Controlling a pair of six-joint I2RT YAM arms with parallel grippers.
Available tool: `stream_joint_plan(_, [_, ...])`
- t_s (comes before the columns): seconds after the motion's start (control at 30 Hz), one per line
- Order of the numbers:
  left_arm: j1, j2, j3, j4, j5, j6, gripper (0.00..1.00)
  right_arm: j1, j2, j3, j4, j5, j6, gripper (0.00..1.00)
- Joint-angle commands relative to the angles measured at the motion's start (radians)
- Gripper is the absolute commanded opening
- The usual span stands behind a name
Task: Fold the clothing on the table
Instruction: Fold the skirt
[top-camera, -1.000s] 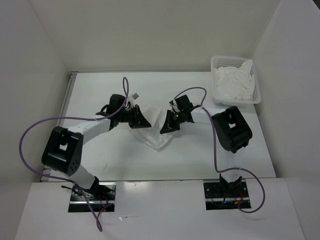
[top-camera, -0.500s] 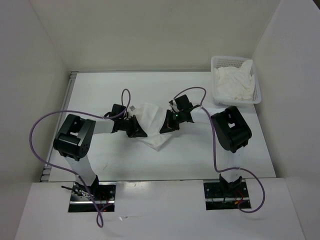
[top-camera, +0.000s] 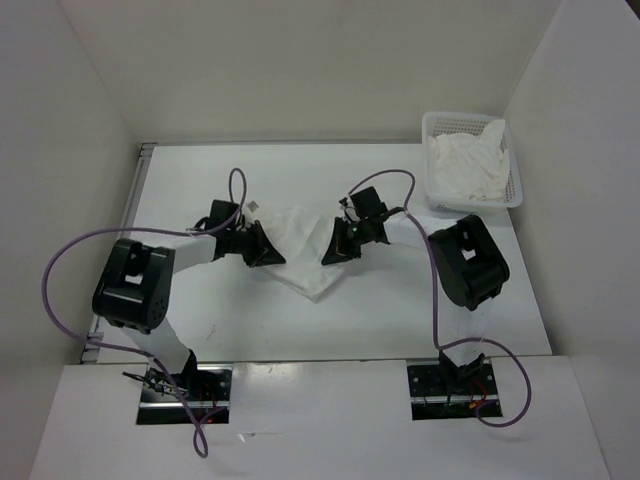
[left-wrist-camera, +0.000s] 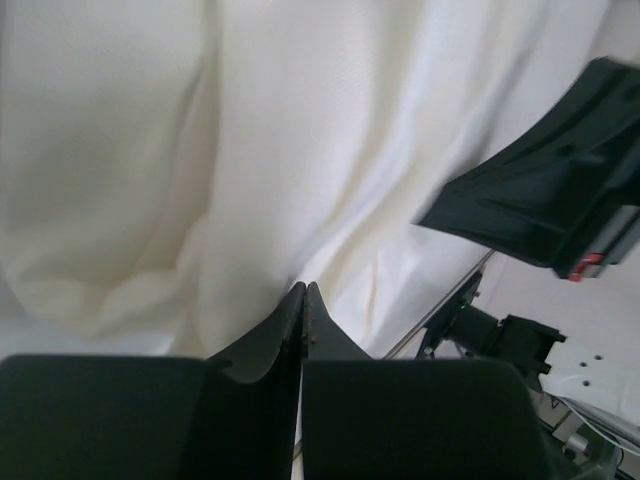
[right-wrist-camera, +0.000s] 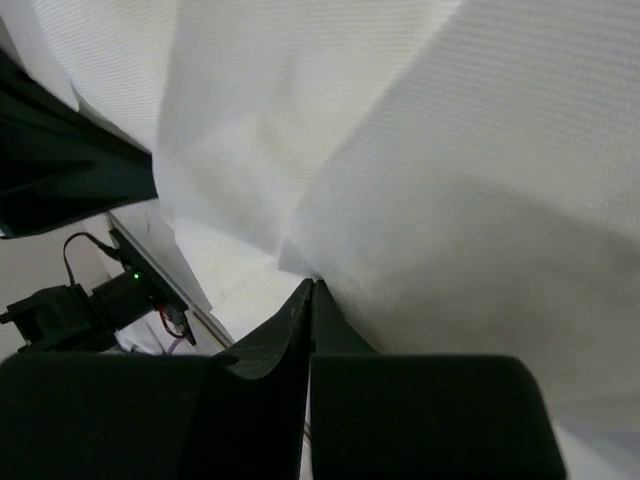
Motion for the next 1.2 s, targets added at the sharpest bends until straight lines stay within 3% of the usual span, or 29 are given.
stream_joint_plan(0.0, [0.045, -0.154, 0.086, -0.083, -0.034, 0.051, 0.0, 0.007, -0.148, 0.074, -0.074, 0.068, -0.039, 0.01])
stream_joint_plan(0.33, [0.121, -0.355, 0.177, -0.23, -0.078, 0.106, 0.0, -0.072, -0.457, 0.123, -0.18, 0.065, -0.059, 0.01])
stream_joint_plan(0.43, [0.121, -0.422, 0.137, -0.19, 0.011, 0.085, 0.0, -0.113, -0.535, 0.097, -0.192, 0.042, -0.068, 0.04])
stream_joint_plan(0.5, [0.121, -0.466, 0.137, -0.19, 0.055, 0.112, 0.0, -0.131, -0.618, 0.053, -0.192, 0.032, -0.068, 0.14])
stream_joint_plan(0.53, [0.121, -0.522, 0.137, -0.207, 0.055, 0.121, 0.07, -0.15, -0.646, 0.011, -0.192, 0.032, -0.068, 0.34])
stream_joint_plan(0.63, [0.121, -0.659, 0.111, -0.245, -0.044, 0.135, 0.3, -0.205, -0.736, -0.073, -0.191, 0.041, -0.068, 0.36])
stream_joint_plan(0.67, [0.121, -0.692, 0.096, -0.256, -0.066, 0.15, 0.41, -0.222, -0.771, -0.092, -0.201, 0.053, -0.077, 0.4])
stream_joint_plan(0.7, [0.121, -0.72, 0.085, -0.288, -0.105, 0.15, 0.66, -0.24, -0.788, -0.11, -0.201, 0.053, -0.077, 0.48])
stream_joint_plan(0.73, [0.121, -0.766, 0.085, -0.31, -0.122, 0.173, 0.76, -0.277, -0.805, -0.147, -0.214, 0.053, -0.077, 0.56])
stream_joint_plan(0.77, [0.121, -0.786, 0.085, -0.331, -0.138, 0.173, 0.85, -0.295, -0.845, -0.167, -0.223, 0.053, -0.077, 0.83])
stream_joint_plan(0.8, [0.121, -0.8, 0.085, -0.369, -0.153, 0.186, 0.94, -0.314, -0.868, -0.185, -0.223, 0.068, -0.077, 1.0])
stream_joint_plan(0.83, [0.121, -0.825, 0.073, -0.38, -0.164, 0.186, 1.0, -0.335, -0.893, -0.217, -0.237, 0.082, -0.067, 1.0])
stream_joint_plan(1.07, [0.121, -0.869, 0.007, -0.423, -0.218, 0.195, 1.0, -0.573, -1.158, -0.319, -0.286, 0.193, -0.042, 1.0])
stream_joint_plan(1.17, [0.121, -0.88, -0.013, -0.423, -0.241, 0.204, 1.0, -0.587, -1.204, -0.328, -0.295, 0.229, -0.016, 1.0])
